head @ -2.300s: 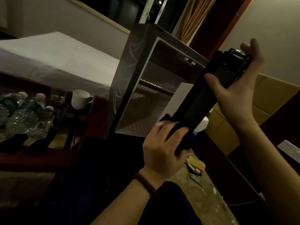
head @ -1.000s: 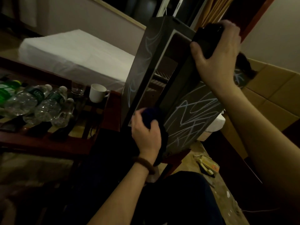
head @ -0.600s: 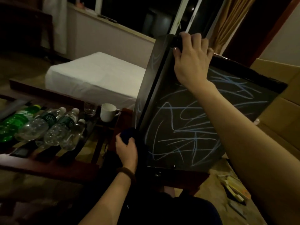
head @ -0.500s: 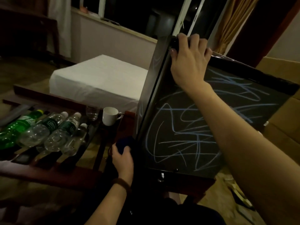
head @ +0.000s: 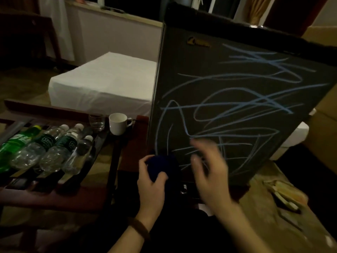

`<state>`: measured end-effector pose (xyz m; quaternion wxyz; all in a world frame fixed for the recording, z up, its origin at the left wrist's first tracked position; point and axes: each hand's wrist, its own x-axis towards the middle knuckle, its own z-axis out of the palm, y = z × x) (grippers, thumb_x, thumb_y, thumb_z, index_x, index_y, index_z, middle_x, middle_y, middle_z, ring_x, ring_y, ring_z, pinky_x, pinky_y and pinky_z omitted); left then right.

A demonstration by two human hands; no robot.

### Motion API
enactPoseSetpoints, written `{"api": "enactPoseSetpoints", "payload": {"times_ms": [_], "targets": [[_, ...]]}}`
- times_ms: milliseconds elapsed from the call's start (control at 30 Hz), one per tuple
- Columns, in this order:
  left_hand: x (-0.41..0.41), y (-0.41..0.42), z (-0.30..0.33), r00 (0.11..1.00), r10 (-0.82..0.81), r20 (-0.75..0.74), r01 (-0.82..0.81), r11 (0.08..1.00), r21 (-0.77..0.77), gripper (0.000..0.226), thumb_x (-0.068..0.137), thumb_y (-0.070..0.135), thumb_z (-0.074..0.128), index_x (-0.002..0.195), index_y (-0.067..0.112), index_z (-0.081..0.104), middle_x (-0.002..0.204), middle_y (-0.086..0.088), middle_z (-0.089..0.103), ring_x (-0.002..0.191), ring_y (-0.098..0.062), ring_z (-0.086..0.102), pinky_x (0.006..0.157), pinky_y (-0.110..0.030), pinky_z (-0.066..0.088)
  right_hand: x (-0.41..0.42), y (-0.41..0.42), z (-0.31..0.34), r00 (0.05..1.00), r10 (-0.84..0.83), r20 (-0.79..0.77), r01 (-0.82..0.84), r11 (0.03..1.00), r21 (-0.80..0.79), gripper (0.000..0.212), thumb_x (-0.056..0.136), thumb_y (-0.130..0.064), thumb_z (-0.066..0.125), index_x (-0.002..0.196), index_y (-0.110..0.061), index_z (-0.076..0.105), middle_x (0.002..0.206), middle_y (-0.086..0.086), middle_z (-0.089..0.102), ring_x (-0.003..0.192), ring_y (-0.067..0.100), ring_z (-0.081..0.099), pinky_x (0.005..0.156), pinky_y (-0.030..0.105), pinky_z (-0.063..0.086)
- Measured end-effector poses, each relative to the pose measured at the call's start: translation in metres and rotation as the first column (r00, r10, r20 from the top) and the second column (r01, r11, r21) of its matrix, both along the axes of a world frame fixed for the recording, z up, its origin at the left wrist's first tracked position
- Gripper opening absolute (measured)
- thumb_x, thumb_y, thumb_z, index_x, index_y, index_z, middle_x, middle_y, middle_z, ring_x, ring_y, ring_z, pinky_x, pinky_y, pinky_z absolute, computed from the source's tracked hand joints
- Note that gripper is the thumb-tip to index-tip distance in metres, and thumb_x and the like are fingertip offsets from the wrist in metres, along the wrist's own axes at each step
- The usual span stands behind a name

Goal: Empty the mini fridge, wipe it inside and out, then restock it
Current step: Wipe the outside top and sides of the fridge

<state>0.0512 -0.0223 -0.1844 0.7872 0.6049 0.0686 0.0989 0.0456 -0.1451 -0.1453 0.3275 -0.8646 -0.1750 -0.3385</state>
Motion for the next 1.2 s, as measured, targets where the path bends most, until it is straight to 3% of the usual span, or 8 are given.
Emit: {"api": "enactPoseSetpoints", "payload": {"times_ms": [167, 300, 400, 533, 633, 733, 933, 1200], "targets": [[-0.016, -0.029, -0.004, 0.932, -0.329, -0.151, 0.315, 0.943, -0.110, 0.044, 0.085, -0.008, 0.044, 0.104, 0.031, 0.040, 0.109, -0.003, 0.053, 0.094, -0.018, 0.057, 0.069, -0.027, 0.049, -0.054, -0.007, -0.079, 0.942, 0.070, -0.328, -0.015, 0.986, 0.167, 0.064, 0.076, -0.072, 0.050, 0.135, -0.055, 0.031, 0.146, -0.024, 0.022, 0.135, -0.002, 0.025, 0.104, 0.021, 0.025], [-0.018, -0.045, -0.001, 0.820, -0.535, -0.204, 0.500, 0.842, -0.200, 0.034, 0.088, -0.001, 0.039, 0.108, 0.026, 0.045, 0.106, -0.005, 0.055, 0.091, -0.016, 0.058, 0.058, -0.020, 0.049, -0.051, -0.018, -0.075, 0.818, 0.191, -0.542, 0.055, 0.913, 0.405, 0.089, 0.050, -0.084, 0.060, 0.127, -0.070, 0.019, 0.142, -0.031, 0.014, 0.125, -0.023, 0.018, 0.095, 0.001, 0.026], [-0.014, -0.051, -0.008, 0.755, -0.626, -0.195, 0.595, 0.779, -0.196, 0.026, 0.085, 0.020, 0.048, 0.109, 0.030, 0.048, 0.111, 0.000, 0.057, 0.097, -0.015, 0.059, 0.068, -0.023, 0.048, -0.041, -0.036, -0.078, 0.793, 0.324, -0.516, 0.100, 0.766, 0.635, 0.104, 0.052, -0.044, 0.087, 0.133, -0.059, 0.024, 0.136, -0.020, 0.038, 0.120, -0.008, 0.045, 0.094, 0.016, 0.043], [-0.009, -0.060, -0.023, 0.685, -0.702, -0.195, 0.708, 0.704, -0.050, 0.033, 0.081, 0.028, 0.055, 0.112, 0.036, 0.054, 0.119, 0.008, 0.056, 0.107, -0.006, 0.058, 0.092, -0.028, 0.045, -0.028, -0.049, -0.093, 0.906, 0.109, -0.410, 0.258, 0.626, 0.736, 0.070, 0.063, -0.004, 0.072, 0.121, -0.034, 0.046, 0.117, -0.015, 0.056, 0.105, -0.003, 0.057, 0.080, 0.010, 0.046], [0.002, -0.064, -0.026, 0.815, -0.552, -0.176, 0.576, 0.741, 0.346, 0.021, 0.091, 0.025, 0.052, 0.104, 0.041, 0.058, 0.116, 0.023, 0.052, 0.110, 0.006, 0.049, 0.098, -0.022, 0.039, -0.012, -0.073, -0.110, 0.818, -0.277, -0.504, 0.567, 0.245, 0.786, 0.055, 0.078, 0.001, 0.068, 0.122, -0.024, 0.047, 0.125, -0.001, 0.053, 0.118, 0.018, 0.051, 0.091, 0.023, 0.041], [0.017, -0.056, -0.023, 0.972, -0.227, -0.062, 0.234, 0.903, 0.361, 0.024, 0.090, 0.011, 0.053, 0.090, 0.033, 0.061, 0.099, 0.015, 0.061, 0.095, 0.004, 0.056, 0.082, -0.016, 0.041, 0.023, -0.110, -0.111, 0.703, -0.410, -0.581, 0.582, -0.137, 0.801, 0.063, 0.084, -0.010, 0.065, 0.139, -0.016, 0.035, 0.138, 0.010, 0.043, 0.124, 0.025, 0.045, 0.094, 0.029, 0.039], [0.035, -0.046, -0.035, 0.990, 0.100, -0.098, -0.064, 0.947, 0.314, 0.023, 0.088, 0.000, 0.050, 0.081, 0.019, 0.061, 0.092, 0.000, 0.063, 0.091, -0.012, 0.058, 0.081, -0.023, 0.040, 0.090, -0.092, -0.092, 0.556, -0.466, -0.688, 0.704, -0.175, 0.688, 0.070, 0.091, -0.031, 0.057, 0.147, -0.024, 0.016, 0.151, 0.018, 0.013, 0.133, 0.036, 0.023, 0.106, 0.041, 0.025], [0.037, -0.059, -0.035, 0.979, 0.205, -0.025, -0.193, 0.953, 0.234, 0.031, 0.088, -0.006, 0.046, 0.073, 0.019, 0.055, 0.079, 0.002, 0.057, 0.074, -0.002, 0.055, 0.067, -0.012, 0.042, 0.069, -0.038, -0.120, 0.655, -0.379, -0.653, 0.749, 0.217, 0.626, 0.077, 0.090, -0.007, 0.052, 0.145, -0.030, 0.003, 0.150, 0.025, 0.006, 0.134, 0.042, 0.018, 0.108, 0.037, 0.016]]}}
